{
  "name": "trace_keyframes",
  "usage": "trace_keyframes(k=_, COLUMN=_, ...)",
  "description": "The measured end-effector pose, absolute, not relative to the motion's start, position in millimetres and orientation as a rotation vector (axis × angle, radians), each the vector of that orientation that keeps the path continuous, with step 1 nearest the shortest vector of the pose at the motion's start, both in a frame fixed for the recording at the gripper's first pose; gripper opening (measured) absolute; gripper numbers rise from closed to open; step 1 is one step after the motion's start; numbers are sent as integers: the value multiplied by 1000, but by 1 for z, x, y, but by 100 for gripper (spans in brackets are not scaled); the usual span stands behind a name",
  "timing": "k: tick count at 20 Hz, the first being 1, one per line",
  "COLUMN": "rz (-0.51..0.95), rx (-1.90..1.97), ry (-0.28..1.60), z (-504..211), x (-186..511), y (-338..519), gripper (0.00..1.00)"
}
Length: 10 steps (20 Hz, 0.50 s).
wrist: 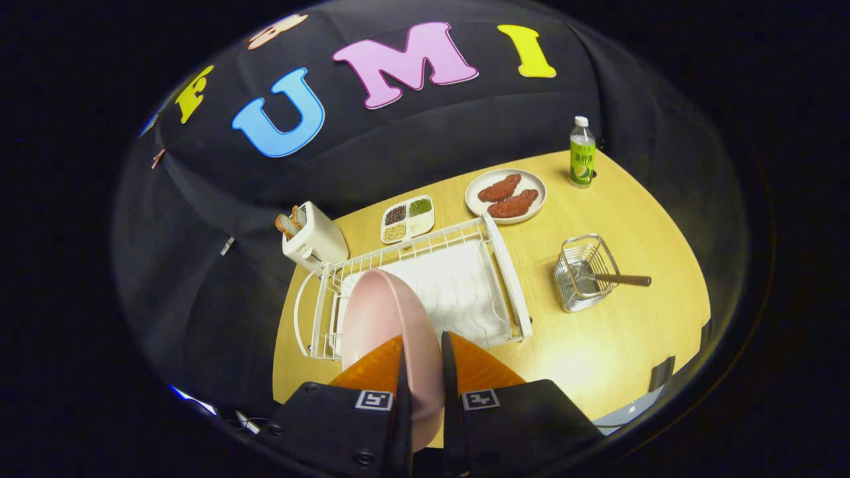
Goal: Take the plate from the dish rack, then take the spoon from the basket and place it into the plate.
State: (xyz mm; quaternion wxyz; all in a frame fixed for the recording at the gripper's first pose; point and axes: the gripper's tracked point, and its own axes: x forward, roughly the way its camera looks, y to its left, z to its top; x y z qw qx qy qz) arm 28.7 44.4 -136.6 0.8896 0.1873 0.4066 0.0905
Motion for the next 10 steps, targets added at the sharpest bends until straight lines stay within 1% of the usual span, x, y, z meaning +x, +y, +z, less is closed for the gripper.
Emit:
trace_keyframes(k=5, rz=236, rx=434, ry=911, z=-194, x=-5, y=22, gripper=23)
trace_keyframes(k=10, rz=306, rx=512, ry=1005, z=-258, x=-26, y=25, gripper=23)
